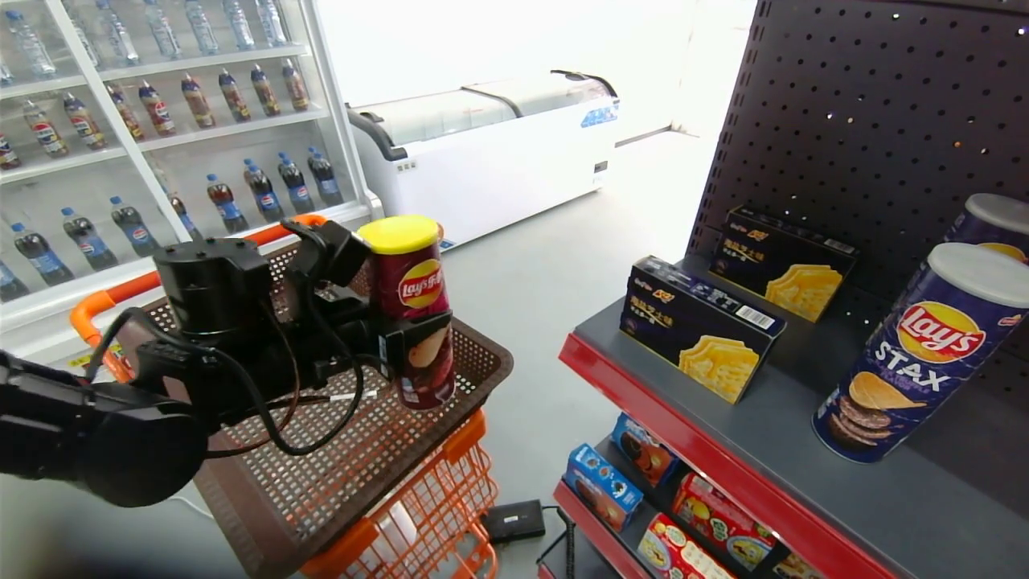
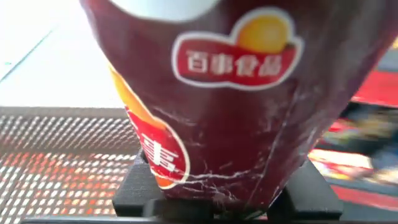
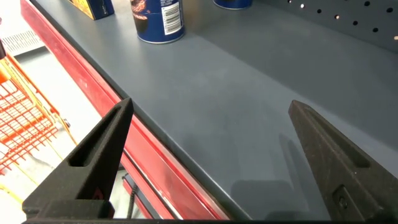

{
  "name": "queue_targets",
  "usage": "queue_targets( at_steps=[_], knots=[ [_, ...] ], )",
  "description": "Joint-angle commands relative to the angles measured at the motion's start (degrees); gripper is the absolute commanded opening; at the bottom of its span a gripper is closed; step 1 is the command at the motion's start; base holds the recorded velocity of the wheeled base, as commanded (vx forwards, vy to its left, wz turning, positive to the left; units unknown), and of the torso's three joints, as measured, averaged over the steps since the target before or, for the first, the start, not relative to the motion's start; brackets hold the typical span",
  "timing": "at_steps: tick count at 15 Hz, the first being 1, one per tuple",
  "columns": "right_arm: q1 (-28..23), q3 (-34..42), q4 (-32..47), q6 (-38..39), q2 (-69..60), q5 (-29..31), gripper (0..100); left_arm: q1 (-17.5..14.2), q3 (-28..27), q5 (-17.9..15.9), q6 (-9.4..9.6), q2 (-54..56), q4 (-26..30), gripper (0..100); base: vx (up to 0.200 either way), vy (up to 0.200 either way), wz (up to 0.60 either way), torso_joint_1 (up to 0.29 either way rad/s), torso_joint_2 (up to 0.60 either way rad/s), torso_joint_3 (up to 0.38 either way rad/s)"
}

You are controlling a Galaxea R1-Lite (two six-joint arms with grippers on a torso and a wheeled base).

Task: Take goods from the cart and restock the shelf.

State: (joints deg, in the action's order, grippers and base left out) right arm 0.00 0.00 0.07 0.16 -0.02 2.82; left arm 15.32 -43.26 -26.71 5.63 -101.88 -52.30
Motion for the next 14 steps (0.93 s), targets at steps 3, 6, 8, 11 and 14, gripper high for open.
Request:
queue_targets(
  at_steps=[3, 6, 8, 11, 14],
  knots=[
    [0.00, 0.00, 0.01, 0.02, 0.02, 0.00, 100, 2.08, 1.69, -4.49, -3.70, 11.35, 2.99, 0, 0.000, 0.000, 0.00, 0.000, 0.00, 0.000],
    [0.00, 0.00, 0.01, 0.02, 0.02, 0.00, 100, 6.82, 1.08, -4.58, -5.90, 18.20, 8.35, 0, 0.000, 0.000, 0.00, 0.000, 0.00, 0.000],
    [0.00, 0.00, 0.01, 0.02, 0.02, 0.00, 100, 9.37, 1.34, -4.49, -5.81, 21.02, 11.43, 0, 0.000, 0.000, 0.00, 0.000, 0.00, 0.000],
    [0.00, 0.00, 0.01, 0.02, 0.02, 0.00, 100, 10.87, 1.25, -4.05, -4.93, 20.93, 10.99, 0, 0.000, 0.000, 0.00, 0.000, 0.00, 0.000],
    [0.00, 0.00, 0.01, 0.02, 0.02, 0.00, 100, 12.01, 1.69, -4.40, -5.19, 21.28, 10.99, 0, 0.000, 0.000, 0.00, 0.000, 0.00, 0.000]
  ],
)
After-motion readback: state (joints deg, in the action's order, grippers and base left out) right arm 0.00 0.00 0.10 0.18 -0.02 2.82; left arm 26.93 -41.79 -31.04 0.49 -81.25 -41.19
